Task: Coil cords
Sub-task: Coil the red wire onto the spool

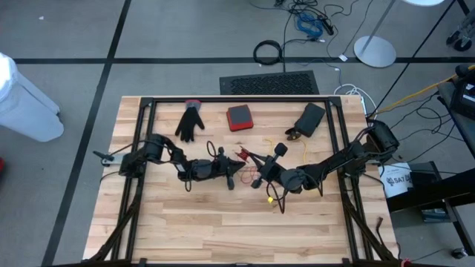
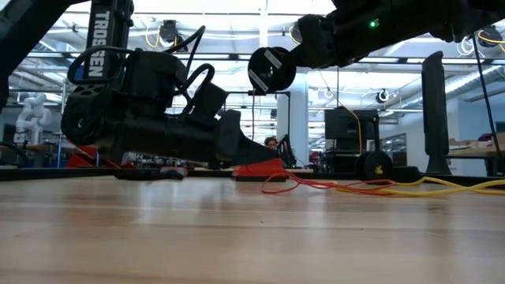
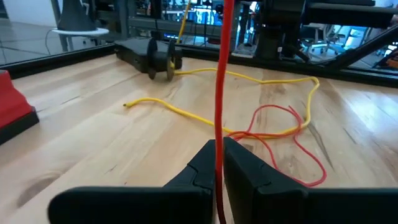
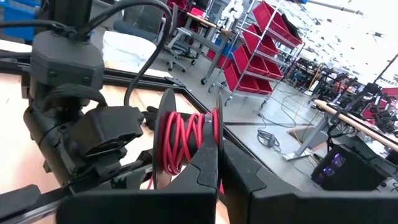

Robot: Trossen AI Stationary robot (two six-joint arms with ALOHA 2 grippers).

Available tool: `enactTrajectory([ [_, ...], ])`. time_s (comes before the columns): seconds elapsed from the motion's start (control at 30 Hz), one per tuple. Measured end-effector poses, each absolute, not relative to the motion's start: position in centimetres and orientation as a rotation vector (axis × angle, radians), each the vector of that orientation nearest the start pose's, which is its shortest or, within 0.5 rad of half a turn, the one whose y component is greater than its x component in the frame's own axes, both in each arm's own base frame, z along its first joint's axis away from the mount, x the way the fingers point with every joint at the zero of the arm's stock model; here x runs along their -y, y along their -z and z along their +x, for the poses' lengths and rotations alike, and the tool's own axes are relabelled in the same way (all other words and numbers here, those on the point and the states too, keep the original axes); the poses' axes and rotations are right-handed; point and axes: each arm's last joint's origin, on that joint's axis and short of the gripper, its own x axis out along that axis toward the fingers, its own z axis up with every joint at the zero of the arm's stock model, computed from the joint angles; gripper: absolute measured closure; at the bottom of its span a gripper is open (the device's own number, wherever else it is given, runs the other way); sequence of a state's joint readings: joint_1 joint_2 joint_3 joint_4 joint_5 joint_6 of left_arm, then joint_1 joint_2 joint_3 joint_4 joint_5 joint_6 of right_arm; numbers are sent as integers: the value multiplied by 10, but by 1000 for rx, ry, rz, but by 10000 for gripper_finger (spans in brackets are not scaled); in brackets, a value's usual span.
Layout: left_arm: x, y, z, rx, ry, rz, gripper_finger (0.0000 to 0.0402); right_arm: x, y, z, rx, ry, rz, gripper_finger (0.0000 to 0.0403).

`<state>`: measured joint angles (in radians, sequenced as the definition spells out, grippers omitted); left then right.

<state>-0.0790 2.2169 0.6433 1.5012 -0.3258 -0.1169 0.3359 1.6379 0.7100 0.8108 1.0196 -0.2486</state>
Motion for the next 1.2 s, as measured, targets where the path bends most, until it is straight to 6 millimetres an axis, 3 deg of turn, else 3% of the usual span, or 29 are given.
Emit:
enactTrajectory([
  [1.2, 17, -58, 332, -101, -258, -94, 372, -79, -193, 303, -171, 669, -276, 403],
])
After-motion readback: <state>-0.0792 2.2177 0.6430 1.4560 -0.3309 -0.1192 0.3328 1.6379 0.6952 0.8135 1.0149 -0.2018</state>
